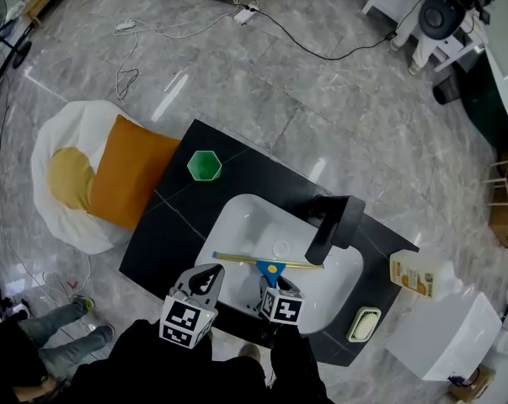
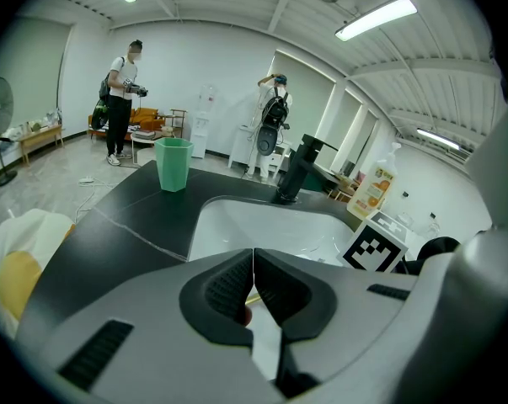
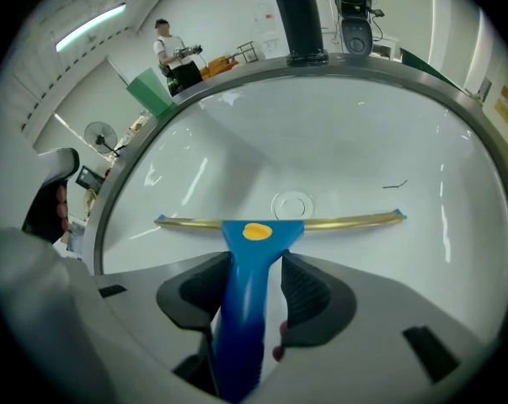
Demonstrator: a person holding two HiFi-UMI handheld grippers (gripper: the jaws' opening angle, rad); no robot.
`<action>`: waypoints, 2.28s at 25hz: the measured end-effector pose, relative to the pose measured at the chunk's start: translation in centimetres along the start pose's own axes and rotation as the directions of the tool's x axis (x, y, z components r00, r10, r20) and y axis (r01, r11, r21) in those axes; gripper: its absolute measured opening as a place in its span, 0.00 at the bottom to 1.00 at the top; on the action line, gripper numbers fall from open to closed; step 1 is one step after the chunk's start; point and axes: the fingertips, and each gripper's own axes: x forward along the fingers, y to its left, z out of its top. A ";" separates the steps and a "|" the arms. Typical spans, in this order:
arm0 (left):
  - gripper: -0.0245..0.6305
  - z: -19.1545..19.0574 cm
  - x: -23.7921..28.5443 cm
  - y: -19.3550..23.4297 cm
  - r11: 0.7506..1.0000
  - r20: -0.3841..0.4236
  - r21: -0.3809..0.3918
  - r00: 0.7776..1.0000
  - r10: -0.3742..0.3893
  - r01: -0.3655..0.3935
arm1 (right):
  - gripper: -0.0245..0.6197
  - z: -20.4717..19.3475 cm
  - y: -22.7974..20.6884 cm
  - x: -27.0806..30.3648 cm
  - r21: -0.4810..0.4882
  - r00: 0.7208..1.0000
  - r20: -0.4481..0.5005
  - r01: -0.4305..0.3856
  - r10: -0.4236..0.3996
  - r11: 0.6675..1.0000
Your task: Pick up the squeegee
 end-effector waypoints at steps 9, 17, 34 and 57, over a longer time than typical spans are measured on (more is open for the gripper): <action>0.07 0.2 -0.9 -0.9 1.000 0.015 0.007 1.000 -0.003 0.002 | 0.30 0.1 -0.2 -1.5 -0.015 0.999 0.035 0.013 -0.012 1.000; 0.07 1.2 -2.5 -1.9 1.000 0.052 0.020 0.999 0.001 -0.002 | 0.28 1.7 0.1 -4.3 -0.041 0.995 0.101 0.019 -0.015 0.999; 0.07 3.0 -8.8 -6.0 0.998 0.179 0.054 0.983 0.030 -0.040 | 0.28 2.6 2.7 -13.4 -0.141 0.961 0.277 0.016 0.024 0.990; 0.07 3.3 -21.4 -17.5 0.982 0.400 0.129 0.913 0.079 -0.141 | 0.28 -3.8 1.7 -32.1 -0.219 0.818 0.566 0.036 0.097 0.975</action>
